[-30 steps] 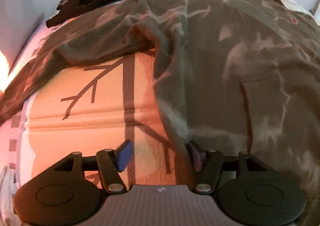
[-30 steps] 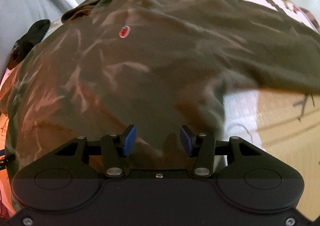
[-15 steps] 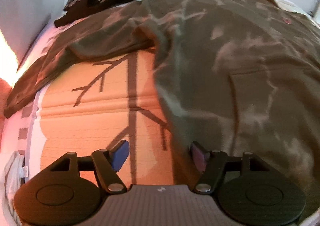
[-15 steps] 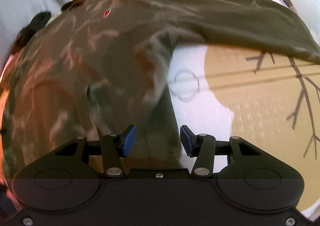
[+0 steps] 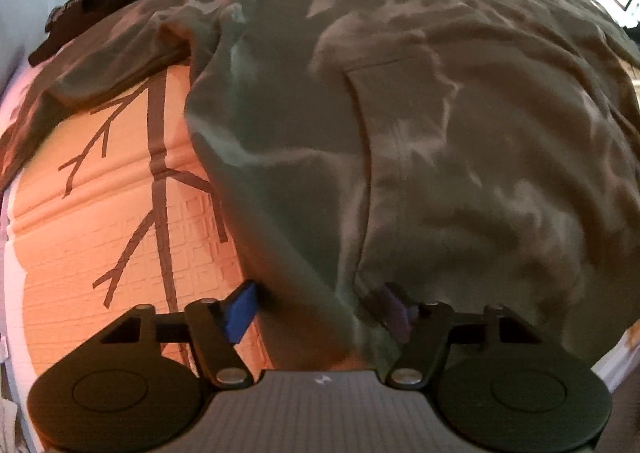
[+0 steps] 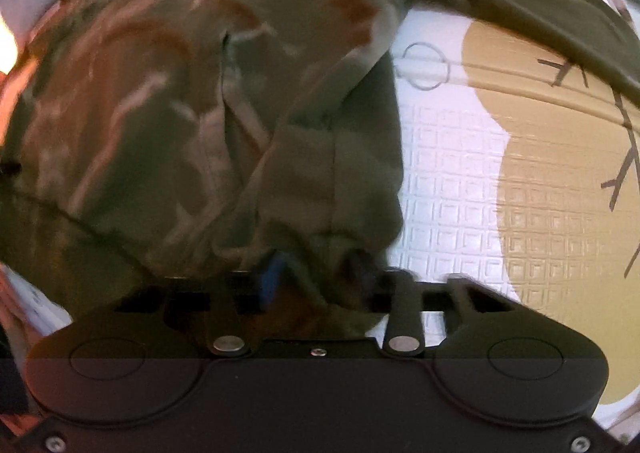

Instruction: Fold clothes

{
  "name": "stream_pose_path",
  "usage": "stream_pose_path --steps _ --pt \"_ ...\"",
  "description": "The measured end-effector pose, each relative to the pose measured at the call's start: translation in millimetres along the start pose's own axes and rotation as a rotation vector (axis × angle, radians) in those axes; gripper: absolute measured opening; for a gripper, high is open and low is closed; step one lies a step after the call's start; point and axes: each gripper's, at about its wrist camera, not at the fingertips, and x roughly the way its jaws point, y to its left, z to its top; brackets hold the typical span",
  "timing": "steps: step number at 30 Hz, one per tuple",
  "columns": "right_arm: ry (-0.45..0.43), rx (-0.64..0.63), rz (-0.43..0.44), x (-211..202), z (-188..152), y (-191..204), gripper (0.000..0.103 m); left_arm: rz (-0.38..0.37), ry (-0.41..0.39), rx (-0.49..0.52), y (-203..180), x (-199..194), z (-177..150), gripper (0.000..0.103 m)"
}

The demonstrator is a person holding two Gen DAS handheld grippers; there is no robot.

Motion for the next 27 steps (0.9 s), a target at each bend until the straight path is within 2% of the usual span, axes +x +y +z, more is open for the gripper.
stream_pose_path --steps 2,3,6,12,16,23,26,27 --pt "0.004 0.004 -0.001 2 -2 -1 0.013 0.01 0.0 0.009 0 -2 -2 0.054" --pt "0.005 0.027 0.007 1 -3 -4 0.009 0.022 0.012 0.012 1 -2 -3 0.044" --pt "0.011 0.078 0.008 -6 -6 -12 0.007 0.035 0.025 0.013 3 -3 -6 0.029" --pt "0.053 0.188 -0.001 -22 -16 -32 0.007 0.055 0.068 0.035 5 -8 -10 0.017" --pt "0.093 0.226 -0.018 -25 -22 -40 0.006 0.052 0.106 0.038 11 -9 -18 0.016" --pt "0.15 0.23 -0.05 -7 -22 -36 0.009 0.053 0.105 0.03 14 -10 -21 0.021" --pt "0.127 0.251 -0.031 -15 -22 -37 0.019 0.013 0.078 0.006 20 -18 -20 0.025" --pt "0.105 0.248 -0.035 -22 -21 -36 0.029 0.001 0.062 -0.006 22 -22 -20 0.031"
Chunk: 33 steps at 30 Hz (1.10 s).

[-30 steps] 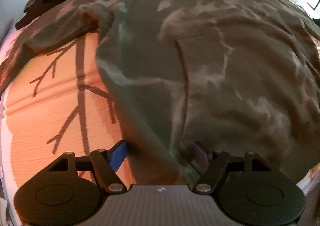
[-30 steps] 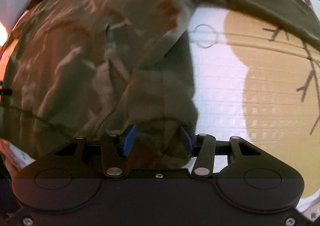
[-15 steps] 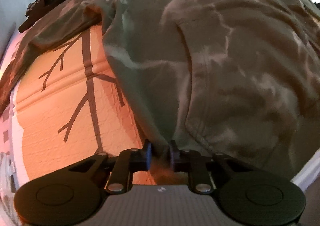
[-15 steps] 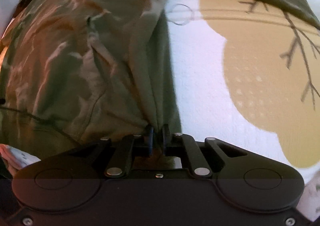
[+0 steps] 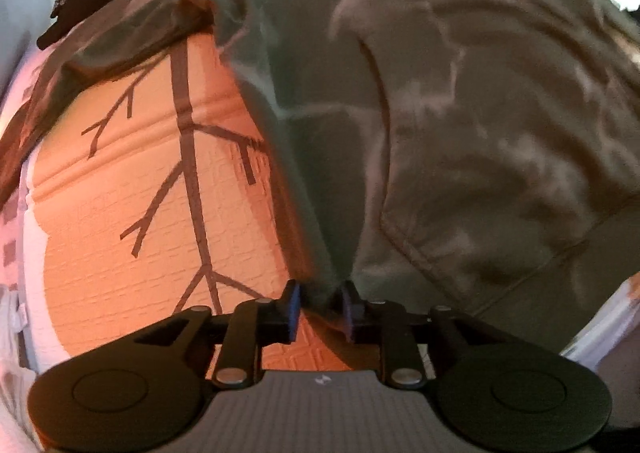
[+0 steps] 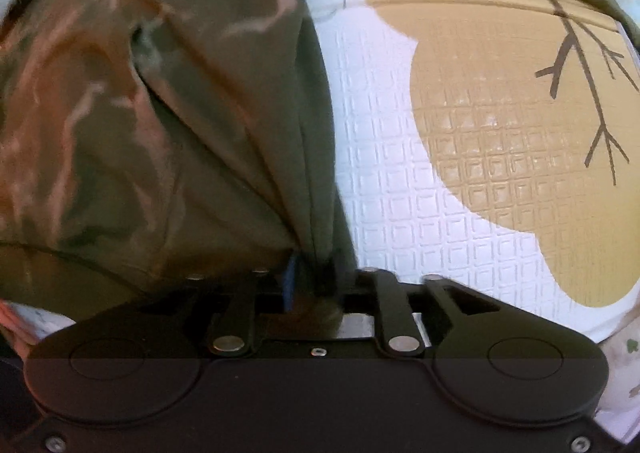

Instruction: Fold clothes

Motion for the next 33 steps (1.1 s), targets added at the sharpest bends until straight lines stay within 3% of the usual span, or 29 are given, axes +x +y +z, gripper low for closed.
stream_pose_path --steps 3,8,13,17,18,21,24,27,33 --pt "-0.064 -0.016 -0.007 -20 3 5 0.034 0.012 -0.046 -0.019 4 -11 5 0.044" --pt "-0.162 -0.028 0.008 -53 23 17 0.041 -0.01 -0.095 -0.05 0 -28 32 0.046" --pt "-0.247 -0.127 -0.021 -79 50 59 0.071 -0.082 -0.171 -0.104 -16 -51 75 0.064" --pt "-0.289 -0.159 -0.001 -92 71 99 0.081 -0.081 -0.209 -0.126 -35 -66 110 0.07" --pt "-0.301 -0.158 0.008 -94 77 108 0.087 -0.08 -0.213 -0.134 -40 -69 118 0.072" --pt "-0.309 -0.123 0.042 -96 95 132 0.089 -0.09 -0.227 -0.175 -51 -77 139 0.074" --pt "-0.31 -0.101 0.045 -97 108 153 0.09 -0.024 -0.273 -0.242 -61 -90 154 0.081" --pt "-0.316 -0.086 0.029 -100 116 169 0.091 0.035 -0.298 -0.232 -78 -103 167 0.085" --pt "-0.309 -0.049 -0.014 -109 126 192 0.091 0.07 -0.293 -0.195 -109 -116 184 0.094"
